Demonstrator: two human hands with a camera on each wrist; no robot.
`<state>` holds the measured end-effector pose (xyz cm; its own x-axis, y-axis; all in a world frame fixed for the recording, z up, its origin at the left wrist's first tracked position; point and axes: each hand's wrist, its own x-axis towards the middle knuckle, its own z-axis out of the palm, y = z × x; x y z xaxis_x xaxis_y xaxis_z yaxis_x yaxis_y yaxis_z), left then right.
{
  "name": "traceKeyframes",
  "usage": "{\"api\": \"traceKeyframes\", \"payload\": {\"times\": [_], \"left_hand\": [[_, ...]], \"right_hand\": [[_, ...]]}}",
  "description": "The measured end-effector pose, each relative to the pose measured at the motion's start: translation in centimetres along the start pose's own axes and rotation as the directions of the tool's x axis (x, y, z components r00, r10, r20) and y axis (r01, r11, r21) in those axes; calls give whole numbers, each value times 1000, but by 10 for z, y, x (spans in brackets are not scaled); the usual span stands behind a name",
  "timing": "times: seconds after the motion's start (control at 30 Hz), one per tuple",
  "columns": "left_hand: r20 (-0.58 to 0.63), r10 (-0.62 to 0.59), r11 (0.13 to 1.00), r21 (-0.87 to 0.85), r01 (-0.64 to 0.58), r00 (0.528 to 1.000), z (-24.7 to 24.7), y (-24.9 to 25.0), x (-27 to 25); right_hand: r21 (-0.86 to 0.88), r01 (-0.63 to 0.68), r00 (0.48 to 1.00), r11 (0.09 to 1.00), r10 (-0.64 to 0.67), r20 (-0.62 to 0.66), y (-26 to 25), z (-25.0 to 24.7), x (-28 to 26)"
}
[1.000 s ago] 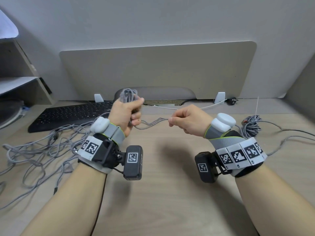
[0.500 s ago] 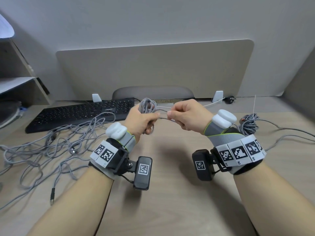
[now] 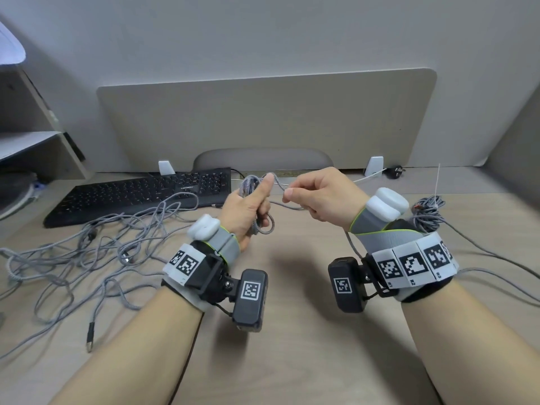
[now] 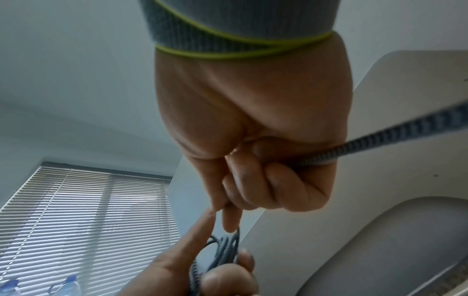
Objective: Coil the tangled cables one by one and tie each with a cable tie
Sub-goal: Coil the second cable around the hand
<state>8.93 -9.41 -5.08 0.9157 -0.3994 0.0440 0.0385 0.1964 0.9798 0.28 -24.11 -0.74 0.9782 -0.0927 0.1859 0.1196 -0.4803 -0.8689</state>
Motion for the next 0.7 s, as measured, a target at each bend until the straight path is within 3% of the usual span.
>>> {"api": "traceKeyframes", "payload": {"times": [0.17,0.27,0.43,0.7], "left_hand": [[49,-92,993,-75,96,995,6,-1,-5],[94,-61,989,-129,73,994,4,0,-3],[-63,25,997,-69,-29,998,-3,6,1],[-151,57,958,-268,-96,987,-40,34,17]], "right_hand": [[-84,75,994,994,-68,82,-7,16,-4],[-118,97,992,988,-86,94,-7,24,-4],[-150,78,992,986,-62,107,-5,27,-4],[-78,-43,995,996,50,90,5,7,-1]]}}
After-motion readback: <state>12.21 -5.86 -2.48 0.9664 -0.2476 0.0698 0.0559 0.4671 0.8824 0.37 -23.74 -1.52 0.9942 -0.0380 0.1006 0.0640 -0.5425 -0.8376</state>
